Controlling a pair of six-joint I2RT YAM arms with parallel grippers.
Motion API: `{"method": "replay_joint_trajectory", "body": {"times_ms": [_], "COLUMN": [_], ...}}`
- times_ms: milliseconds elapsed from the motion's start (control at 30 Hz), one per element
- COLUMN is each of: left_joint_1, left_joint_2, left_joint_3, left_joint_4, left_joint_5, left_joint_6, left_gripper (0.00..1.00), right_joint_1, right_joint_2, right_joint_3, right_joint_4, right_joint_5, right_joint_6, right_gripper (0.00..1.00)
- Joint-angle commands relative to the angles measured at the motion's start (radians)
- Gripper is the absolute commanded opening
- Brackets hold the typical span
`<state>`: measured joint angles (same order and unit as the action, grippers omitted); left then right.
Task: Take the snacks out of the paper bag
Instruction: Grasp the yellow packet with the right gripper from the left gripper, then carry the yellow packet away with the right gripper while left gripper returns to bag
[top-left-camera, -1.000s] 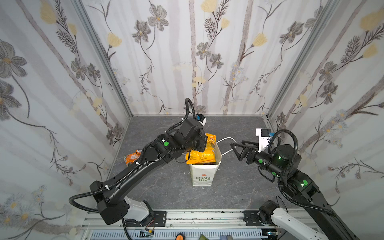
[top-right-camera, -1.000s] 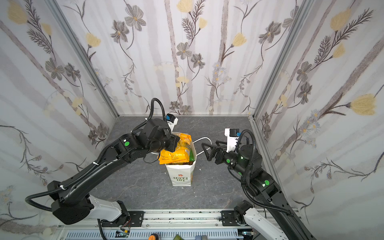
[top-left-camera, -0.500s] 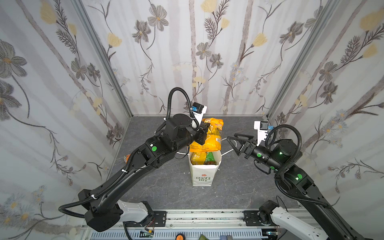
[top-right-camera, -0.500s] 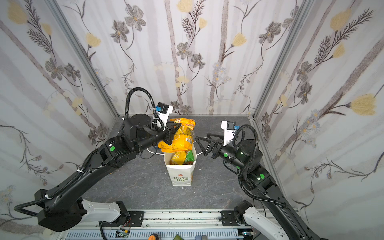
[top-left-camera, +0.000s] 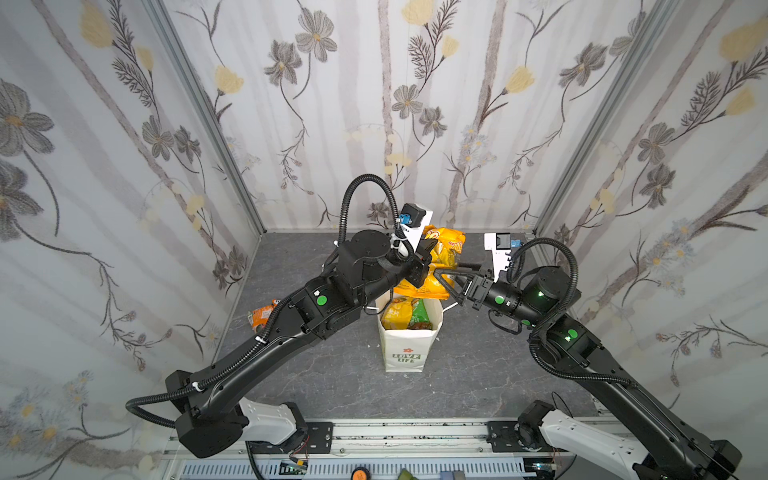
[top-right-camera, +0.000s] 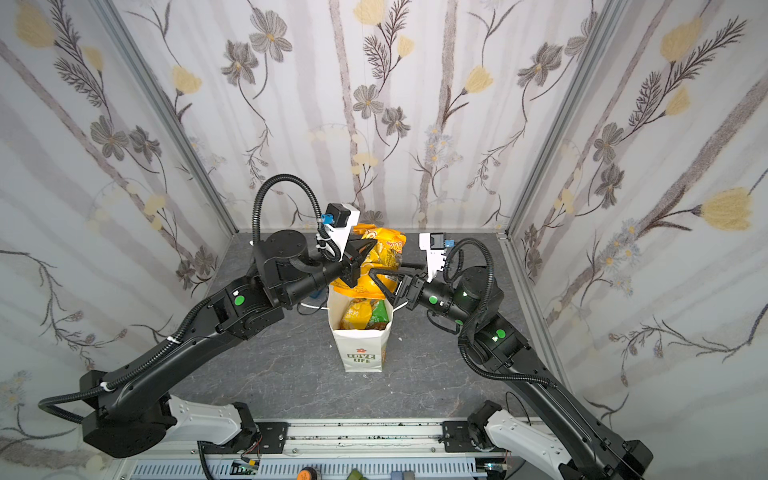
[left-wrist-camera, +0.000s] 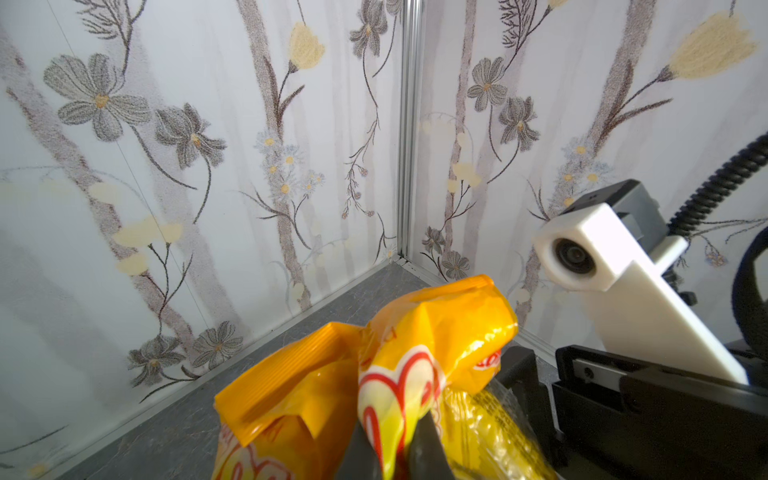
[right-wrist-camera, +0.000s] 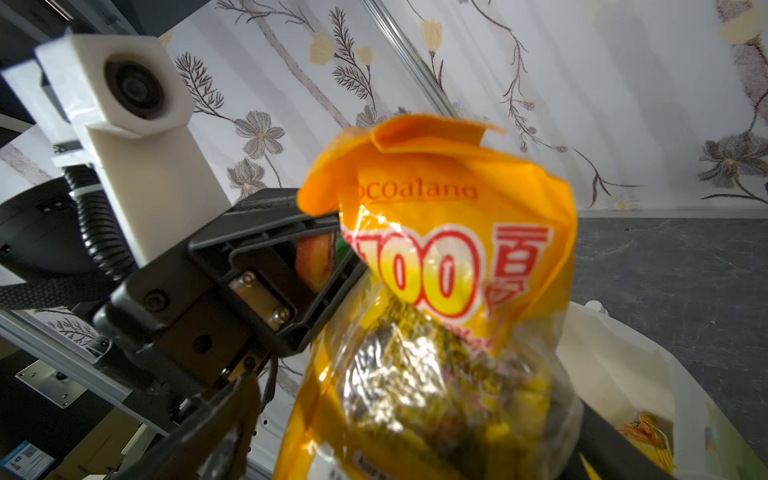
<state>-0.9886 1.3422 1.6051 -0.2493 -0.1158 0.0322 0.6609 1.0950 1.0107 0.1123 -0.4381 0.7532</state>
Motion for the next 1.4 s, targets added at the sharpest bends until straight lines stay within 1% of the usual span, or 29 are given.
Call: {"method": "replay_joint_trajectory", "body": {"times_ms": [0, 33, 133, 333, 367, 433, 500, 567, 600, 667, 800, 967, 1200, 1367], "left_joint_1": [-0.013, -0.018, -0.025, -0.029, -0.03, -0.03, -0.032, -0.034, -0.036, -0.036, -0.038, -0.039, -0.042, -0.051], "left_joint_2": [0.007, 0.011, 0.019, 0.02, 0.018, 0.013, 0.006, -0.006, -0.013, -0.029, -0.073, -0.136, -0.195, -0.219], "left_joint_3": [0.024, 0.028, 0.04, 0.05, 0.049, 0.049, 0.05, 0.049, 0.049, 0.049, 0.047, 0.036, -0.012, -0.074], "left_joint_4": [0.139, 0.138, 0.131, 0.112, 0.111, 0.106, 0.096, 0.086, 0.079, 0.063, 0.008, -0.104, -0.289, -0.368], "left_joint_5": [-0.011, -0.015, -0.024, -0.056, -0.054, -0.053, -0.049, -0.046, -0.043, -0.04, -0.03, -0.01, 0.08, 0.123], "left_joint_6": [0.039, 0.043, 0.05, 0.048, 0.047, 0.042, 0.037, 0.03, 0.024, 0.009, -0.028, -0.087, -0.136, -0.157], "left_gripper": [0.0, 0.0, 0.0, 0.0, 0.02, 0.12, 0.26, 0.38, 0.44, 0.53, 0.67, 0.79, 0.95, 1.0], "right_joint_1": [0.009, 0.01, 0.011, 0.013, 0.012, 0.011, 0.009, 0.004, 0.0, -0.016, -0.078, -0.212, -0.417, -0.524], "right_joint_2": [0.021, 0.027, 0.044, 0.047, 0.046, 0.043, 0.038, 0.035, 0.036, 0.041, 0.056, 0.106, 0.238, 0.384], "right_joint_3": [0.017, 0.018, 0.029, 0.031, 0.031, 0.032, 0.038, 0.044, 0.05, 0.067, 0.103, 0.174, 0.254, 0.293], "right_joint_4": [0.084, 0.086, 0.078, 0.081, 0.082, 0.082, 0.078, 0.073, 0.07, 0.057, 0.048, 0.045, 0.061, 0.099], "right_joint_5": [-0.041, -0.038, -0.045, -0.039, -0.036, -0.028, -0.019, -0.01, -0.01, -0.015, -0.047, -0.13, -0.238, -0.309], "right_joint_6": [0.025, 0.026, 0.023, 0.017, 0.017, 0.017, 0.016, 0.014, 0.012, 0.011, 0.012, 0.012, 0.028, 0.056], "right_gripper": [0.97, 0.96, 0.87, 0.49, 0.42, 0.31, 0.25, 0.19, 0.18, 0.16, 0.15, 0.14, 0.14, 0.15]}}
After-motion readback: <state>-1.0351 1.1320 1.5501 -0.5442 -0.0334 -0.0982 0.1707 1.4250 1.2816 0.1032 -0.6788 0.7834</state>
